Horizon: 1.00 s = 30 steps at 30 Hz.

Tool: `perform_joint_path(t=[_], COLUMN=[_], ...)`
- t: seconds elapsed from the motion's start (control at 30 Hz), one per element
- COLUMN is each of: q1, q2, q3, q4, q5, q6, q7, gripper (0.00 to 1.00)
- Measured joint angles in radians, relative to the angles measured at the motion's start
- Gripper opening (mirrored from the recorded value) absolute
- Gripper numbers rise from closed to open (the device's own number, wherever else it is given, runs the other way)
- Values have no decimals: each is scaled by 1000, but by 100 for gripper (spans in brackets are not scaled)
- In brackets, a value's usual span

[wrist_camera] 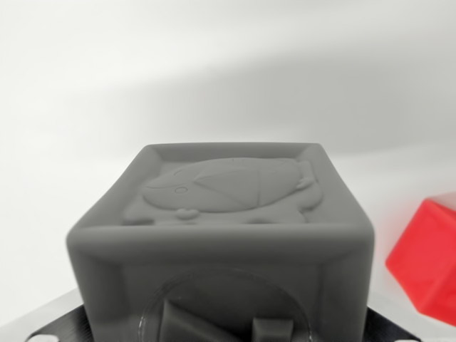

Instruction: Destack cube

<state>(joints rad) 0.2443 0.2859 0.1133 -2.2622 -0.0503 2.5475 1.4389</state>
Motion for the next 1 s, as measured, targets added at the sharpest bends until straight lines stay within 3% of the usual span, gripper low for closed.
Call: perform_joint_path(t=[1.0], q1=[52], q2=[145], q3=[0], q4=[173], q5=[-24], q6=[-29], q7=[-57], gripper=[0])
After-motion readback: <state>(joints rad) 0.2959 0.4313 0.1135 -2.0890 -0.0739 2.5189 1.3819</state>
